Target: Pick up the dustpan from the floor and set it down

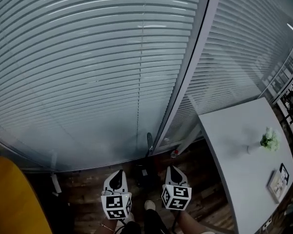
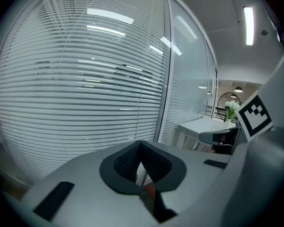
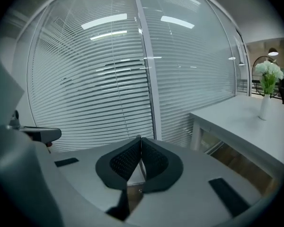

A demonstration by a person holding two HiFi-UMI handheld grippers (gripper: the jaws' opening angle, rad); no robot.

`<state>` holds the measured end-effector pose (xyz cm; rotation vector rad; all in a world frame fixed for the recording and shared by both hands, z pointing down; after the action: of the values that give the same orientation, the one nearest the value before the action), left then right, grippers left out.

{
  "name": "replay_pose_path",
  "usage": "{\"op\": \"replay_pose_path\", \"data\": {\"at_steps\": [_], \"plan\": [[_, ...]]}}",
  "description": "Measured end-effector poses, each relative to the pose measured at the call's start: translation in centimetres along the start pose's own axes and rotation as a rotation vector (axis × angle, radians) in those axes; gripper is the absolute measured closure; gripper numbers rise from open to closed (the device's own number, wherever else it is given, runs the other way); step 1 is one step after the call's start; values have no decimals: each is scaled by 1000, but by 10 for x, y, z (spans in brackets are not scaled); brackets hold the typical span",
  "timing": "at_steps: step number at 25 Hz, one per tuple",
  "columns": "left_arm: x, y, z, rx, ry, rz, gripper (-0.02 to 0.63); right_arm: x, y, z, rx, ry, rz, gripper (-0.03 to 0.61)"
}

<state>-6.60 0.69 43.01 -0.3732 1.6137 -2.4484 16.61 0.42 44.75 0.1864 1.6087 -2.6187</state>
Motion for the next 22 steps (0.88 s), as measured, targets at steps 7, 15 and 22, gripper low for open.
{"op": "replay_pose_path", "data": {"at_steps": [7,15,22], "plan": [[-1,-47,27,68,-5,-48,609,-1,-48,24,64,37,-3,548],[14,-92,55,70,43,-93,609,5,-89,54,84,54,-18,548],[33,-136,61,74,98,-126,609,6,-133,78,96,95,-1,547]]}}
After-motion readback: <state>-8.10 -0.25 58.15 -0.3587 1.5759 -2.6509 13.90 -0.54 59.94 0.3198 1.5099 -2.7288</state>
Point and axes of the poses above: the fingertips, and each gripper's own axes: z forward along the fingers, x to its left, y out of its top, the point moved 7 cm from there along -z, backward along the fingers, and after that the axes turned 2 degrees about -x, right-handed, at the moved point
